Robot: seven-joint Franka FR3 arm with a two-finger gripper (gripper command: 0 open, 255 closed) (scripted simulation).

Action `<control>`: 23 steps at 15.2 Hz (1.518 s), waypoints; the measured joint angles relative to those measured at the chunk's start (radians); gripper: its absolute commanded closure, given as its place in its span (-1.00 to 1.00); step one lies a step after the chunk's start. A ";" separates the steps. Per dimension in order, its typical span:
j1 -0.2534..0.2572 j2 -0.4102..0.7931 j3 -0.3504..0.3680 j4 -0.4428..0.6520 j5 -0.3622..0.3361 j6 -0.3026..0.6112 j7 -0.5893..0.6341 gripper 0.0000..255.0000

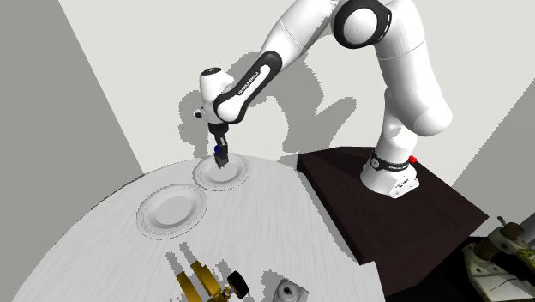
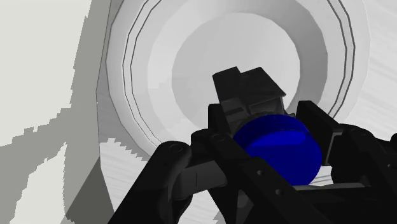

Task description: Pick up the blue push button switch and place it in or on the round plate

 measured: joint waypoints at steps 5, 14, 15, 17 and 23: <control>-0.001 0.043 0.004 0.002 0.004 0.041 0.000 1.00; -0.002 0.047 0.004 0.003 0.005 0.045 -0.001 -1.00; -0.002 0.047 0.004 0.003 0.005 0.045 -0.001 -1.00; -0.002 0.047 0.004 0.003 0.005 0.045 -0.001 -1.00; 0.005 -0.042 -0.003 -0.002 -0.005 -0.038 0.005 -1.00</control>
